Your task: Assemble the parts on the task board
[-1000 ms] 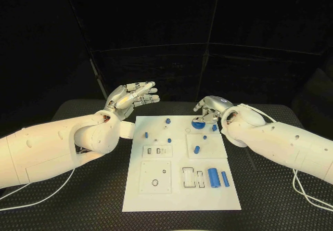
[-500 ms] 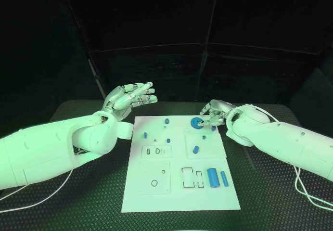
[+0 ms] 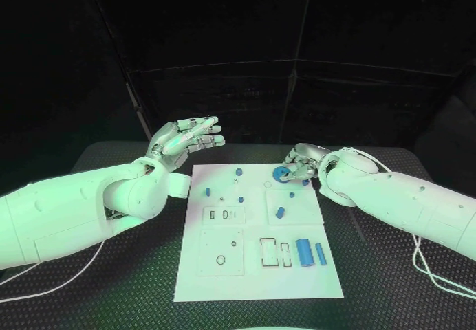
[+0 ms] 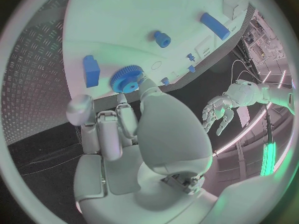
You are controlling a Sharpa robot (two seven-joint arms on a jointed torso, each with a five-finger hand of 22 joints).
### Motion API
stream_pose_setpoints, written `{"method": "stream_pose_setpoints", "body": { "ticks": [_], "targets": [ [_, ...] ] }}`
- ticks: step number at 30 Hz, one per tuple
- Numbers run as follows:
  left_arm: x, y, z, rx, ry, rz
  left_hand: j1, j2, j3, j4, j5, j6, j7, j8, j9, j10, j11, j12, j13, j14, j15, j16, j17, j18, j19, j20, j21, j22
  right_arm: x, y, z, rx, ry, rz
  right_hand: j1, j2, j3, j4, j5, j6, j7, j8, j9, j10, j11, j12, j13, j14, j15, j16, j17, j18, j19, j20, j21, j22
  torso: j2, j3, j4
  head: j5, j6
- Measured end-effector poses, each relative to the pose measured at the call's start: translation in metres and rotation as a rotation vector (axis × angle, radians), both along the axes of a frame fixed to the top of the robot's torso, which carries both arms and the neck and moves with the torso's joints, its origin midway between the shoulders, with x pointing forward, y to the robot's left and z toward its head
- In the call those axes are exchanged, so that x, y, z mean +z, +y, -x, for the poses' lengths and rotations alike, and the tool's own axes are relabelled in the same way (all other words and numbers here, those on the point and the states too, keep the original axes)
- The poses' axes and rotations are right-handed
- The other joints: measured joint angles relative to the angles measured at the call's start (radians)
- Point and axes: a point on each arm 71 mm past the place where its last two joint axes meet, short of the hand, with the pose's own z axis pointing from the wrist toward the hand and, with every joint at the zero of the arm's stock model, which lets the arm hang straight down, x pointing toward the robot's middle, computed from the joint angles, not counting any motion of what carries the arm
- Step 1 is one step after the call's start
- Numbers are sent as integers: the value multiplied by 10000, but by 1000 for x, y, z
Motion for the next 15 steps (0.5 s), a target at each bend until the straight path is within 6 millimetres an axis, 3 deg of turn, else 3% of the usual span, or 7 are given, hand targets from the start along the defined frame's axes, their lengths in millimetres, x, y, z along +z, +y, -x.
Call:
{"method": "stream_pose_setpoints", "body": {
  "ticks": [7,9,15],
  "targets": [
    [0,0,0,-3,3,-1,0,0,0,0,0,0,0,0,0,0,0,0,0,0,0,0,0,0,0,0,0,0,0,2,-1,47,-10,104,345,345,215,-214,50,429,-107,273,34,246,-111,254,352,0,0,105,-1,0,147,-65,161,306,-1,0,-12,12,-11],
    [0,0,0,-6,5,-1,0,0,0,0,0,0,0,0,0,0,0,0,0,0,0,0,1,0,0,0,0,1,0,3,-2,71,-17,128,380,380,251,-250,49,447,-122,296,36,304,-129,291,374,0,0,105,-1,-160,200,-86,223,358,-1,0,-12,6,-19],
    [0,0,0,-17,9,2,0,0,0,0,0,0,0,0,0,0,0,0,0,0,0,0,1,0,0,0,0,1,0,7,-2,175,-55,230,395,395,282,-282,48,521,-133,298,30,323,-141,320,373,0,0,105,-1,-160,217,-68,230,417,-1,0,-12,2,-50]
  ]
}}
